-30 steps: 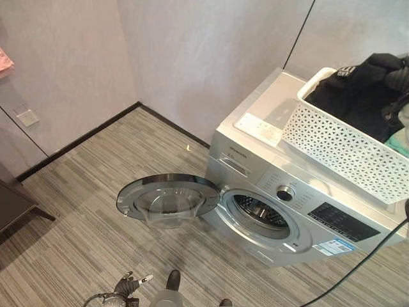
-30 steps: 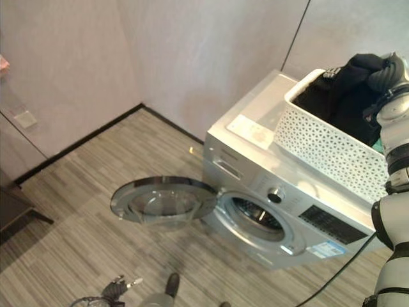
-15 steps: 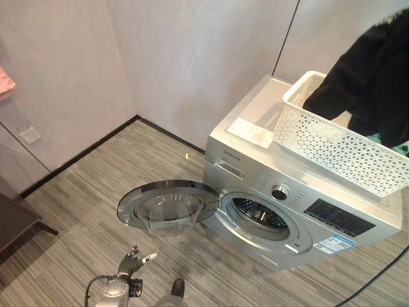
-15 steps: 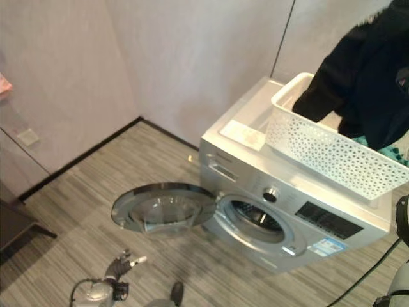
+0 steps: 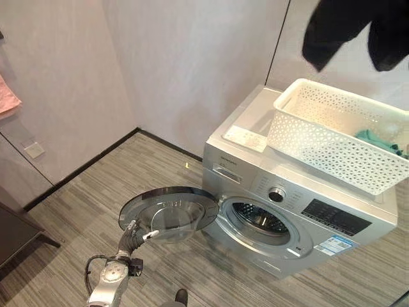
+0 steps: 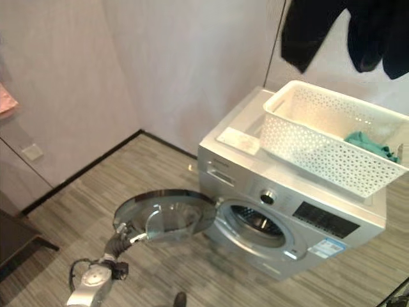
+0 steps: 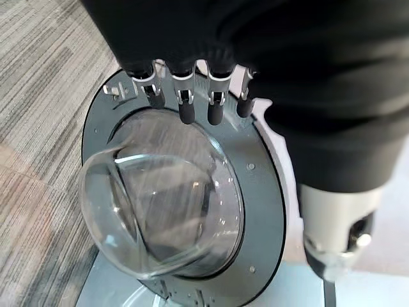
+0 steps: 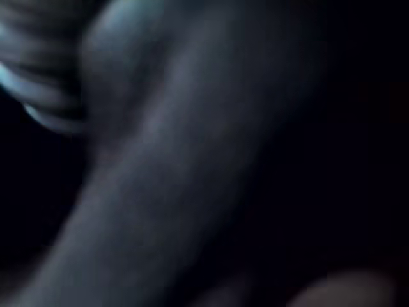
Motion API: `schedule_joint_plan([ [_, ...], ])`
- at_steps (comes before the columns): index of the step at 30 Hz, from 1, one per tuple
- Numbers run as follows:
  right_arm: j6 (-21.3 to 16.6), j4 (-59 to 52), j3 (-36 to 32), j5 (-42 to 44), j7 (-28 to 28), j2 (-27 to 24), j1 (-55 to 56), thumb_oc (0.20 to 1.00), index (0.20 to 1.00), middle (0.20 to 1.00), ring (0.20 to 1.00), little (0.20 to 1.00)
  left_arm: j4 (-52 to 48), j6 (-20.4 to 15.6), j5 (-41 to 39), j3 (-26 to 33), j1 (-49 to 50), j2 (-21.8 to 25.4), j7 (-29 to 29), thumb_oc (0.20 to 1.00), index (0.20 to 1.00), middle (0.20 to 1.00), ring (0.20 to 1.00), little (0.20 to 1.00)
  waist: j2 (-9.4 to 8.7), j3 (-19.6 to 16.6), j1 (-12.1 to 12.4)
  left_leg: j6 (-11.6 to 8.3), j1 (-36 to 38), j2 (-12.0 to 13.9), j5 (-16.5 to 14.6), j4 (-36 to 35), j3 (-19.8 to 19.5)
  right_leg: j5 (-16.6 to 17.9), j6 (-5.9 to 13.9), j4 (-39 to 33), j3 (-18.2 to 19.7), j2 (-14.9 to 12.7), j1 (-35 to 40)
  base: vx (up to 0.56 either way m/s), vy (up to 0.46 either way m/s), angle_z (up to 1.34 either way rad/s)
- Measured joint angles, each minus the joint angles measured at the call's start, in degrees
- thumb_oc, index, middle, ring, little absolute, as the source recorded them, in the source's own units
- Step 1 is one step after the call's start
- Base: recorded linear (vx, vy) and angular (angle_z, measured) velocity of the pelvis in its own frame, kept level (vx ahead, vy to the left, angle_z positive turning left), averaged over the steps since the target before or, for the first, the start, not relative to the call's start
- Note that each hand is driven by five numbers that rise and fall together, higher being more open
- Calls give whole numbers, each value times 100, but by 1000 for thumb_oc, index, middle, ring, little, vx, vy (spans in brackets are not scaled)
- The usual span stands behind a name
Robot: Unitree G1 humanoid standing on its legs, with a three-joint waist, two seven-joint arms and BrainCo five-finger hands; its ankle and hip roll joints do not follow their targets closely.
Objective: Grab the laundry basket,head to the washer,open it,put in the laundry and shut it.
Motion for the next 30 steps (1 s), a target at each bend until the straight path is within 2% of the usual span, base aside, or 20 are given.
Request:
schedule_joint_plan([
  [2,-94,-587,-237,-101,3,62,294,200,200,200,200,200,1,3,13,3,93,-6,1,1000,1000,1000,1000,1000,59,-70,-32,23,15,-13,-19,1,85,14,27,0,113,-24,-24,-36,10,-20],
  [4,-114,-1531,-1214,-247,-9,549,1459,200,200,200,200,200,1,7,15,9,186,-22,-1,1000,1000,1000,1000,1000,47,-231,-103,28,18,-18,-21,-3,91,14,33,0,115,-30,-25,-44,0,-4],
  [5,-139,-2354,-1580,-473,19,957,2342,200,200,200,200,200,-125,25,133,5,259,-51,1,1000,1000,1000,1000,1000,128,-272,-177,35,18,-21,-26,-2,99,12,31,1,135,-30,-35,-45,-5,-3],
  [7,-197,-2917,-1816,-592,95,1297,3108,200,200,200,200,200,-585,45,461,-9,329,8,5,1000,1000,1000,1000,1000,170,-295,-192,27,18,-17,-20,-5,94,22,37,1,131,-24,-27,-25,-10,-1],
  [10,-241,-3238,-1743,-705,451,1768,3631,200,200,200,200,200,-1914,39,1006,-1,342,374,-11,1000,1000,1000,1000,1000,268,-308,-187,2,11,-9,-28,-3,100,28,38,1,145,-18,-39,-52,-13,-2],
  [13,-251,-3367,-1699,-694,916,2207,4034,200,200,200,200,200,-3147,-31,1299,134,297,846,-73,1000,1000,1000,1000,1000,263,-307,-157,-1,4,2,-35,-3,151,26,36,2,189,-16,-65,-34,-13,-10],
  [15,-245,-3405,-1584,-684,1226,2539,4408,200,200,200,200,200,-3689,-35,1308,304,219,1005,-201,1000,1000,1000,1000,1000,250,-298,-121,13,-13,5,-48,-4,225,47,50,2,261,-22,-110,-30,-19,-13],
  [17,-220,-3720,-1592,-543,1670,2946,5103,200,200,200,200,200,-4301,25,1271,424,230,1239,-440,1000,1000,1000,1000,1000,163,-248,-114,11,-18,1,-59,-4,210,49,55,26,240,-21,-103,-22,-24,5],
  [19,-209,-3994,-1468,-257,2171,3135,5702,200,200,200,200,200,-4758,27,1011,571,237,1313,-722,1000,1000,1000,1000,1000,125,-210,-98,20,-37,-12,-50,-3,189,47,56,46,224,-28,-105,-5,-19,6],
  [22,-165,-3997,-1150,152,2721,3207,5908,200,200,200,200,200,-4987,217,667,549,234,1419,-1085,1000,1000,1000,1000,1000,109,-159,-120,9,-80,-29,-53,-4,181,37,71,49,178,-41,-103,-4,-13,7],
  [25,-123,-4020,-1095,482,2980,3241,5950,200,200,200,200,200,-4969,408,598,451,197,1420,-1244,1000,1000,1000,1000,1000,59,-55,-130,0,-81,-40,-44,-3,78,30,71,50,105,-37,-83,4,-17,13],
  [30,-87,-4066,-907,914,3240,3267,5966,200,200,200,200,200,-4366,600,548,-245,-210,1331,-1487,1000,1000,1000,1000,1000,27,57,-117,7,-43,-56,-87,-5,62,-2,78,50,69,-47,0,1,-5,5],
])
